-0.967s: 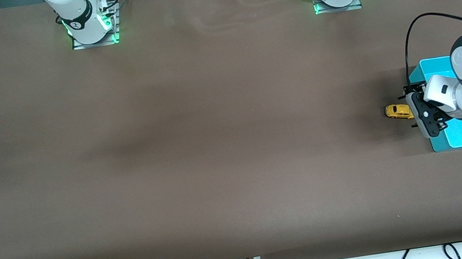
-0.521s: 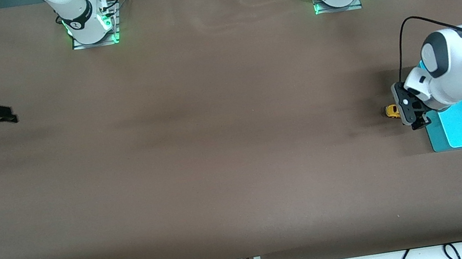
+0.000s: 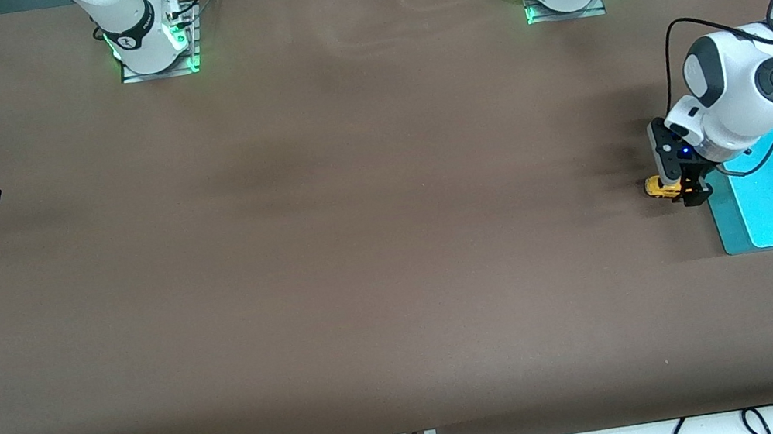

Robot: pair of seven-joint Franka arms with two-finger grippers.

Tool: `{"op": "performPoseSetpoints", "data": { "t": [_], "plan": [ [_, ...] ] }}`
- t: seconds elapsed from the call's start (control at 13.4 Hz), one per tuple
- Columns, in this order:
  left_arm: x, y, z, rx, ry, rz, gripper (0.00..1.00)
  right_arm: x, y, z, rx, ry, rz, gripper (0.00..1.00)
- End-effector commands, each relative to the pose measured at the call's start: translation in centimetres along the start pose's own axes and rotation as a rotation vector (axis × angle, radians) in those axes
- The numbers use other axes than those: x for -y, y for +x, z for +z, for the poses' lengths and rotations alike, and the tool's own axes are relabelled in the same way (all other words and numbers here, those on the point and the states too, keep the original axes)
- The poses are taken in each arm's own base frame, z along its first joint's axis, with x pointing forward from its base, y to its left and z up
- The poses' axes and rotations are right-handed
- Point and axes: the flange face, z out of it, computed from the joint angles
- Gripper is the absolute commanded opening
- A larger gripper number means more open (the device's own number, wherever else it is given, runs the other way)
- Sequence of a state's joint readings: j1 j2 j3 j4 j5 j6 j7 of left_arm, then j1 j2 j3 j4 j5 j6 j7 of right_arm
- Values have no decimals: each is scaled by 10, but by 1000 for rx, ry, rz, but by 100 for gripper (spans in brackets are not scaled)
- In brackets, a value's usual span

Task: Wind and store yellow beetle car
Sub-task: 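Lift the yellow car with the left gripper toward the cyan tray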

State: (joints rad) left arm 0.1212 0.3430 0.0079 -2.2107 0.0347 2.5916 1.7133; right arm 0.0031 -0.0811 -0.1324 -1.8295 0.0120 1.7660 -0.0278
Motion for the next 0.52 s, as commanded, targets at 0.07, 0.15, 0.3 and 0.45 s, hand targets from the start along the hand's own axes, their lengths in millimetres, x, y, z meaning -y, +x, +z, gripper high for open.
{"op": "performPoseSetpoints", "data": {
  "t": [0.07, 0.15, 0.3, 0.45],
  "plan": [
    [-12, -25, 14, 10, 12, 11, 100, -2, 4, -18, 66, 21, 16, 100],
    [-12, -26, 19, 11, 21, 10, 100, 0, 6, -22, 87, 22, 23, 100],
    [-11, -26, 28, 14, 39, 23, 100, 5, 5, -26, 77, 19, 13, 100],
    [-10, -26, 33, 14, 47, 22, 100, 8, 4, -27, 72, 20, 8, 100]
  ]
}}
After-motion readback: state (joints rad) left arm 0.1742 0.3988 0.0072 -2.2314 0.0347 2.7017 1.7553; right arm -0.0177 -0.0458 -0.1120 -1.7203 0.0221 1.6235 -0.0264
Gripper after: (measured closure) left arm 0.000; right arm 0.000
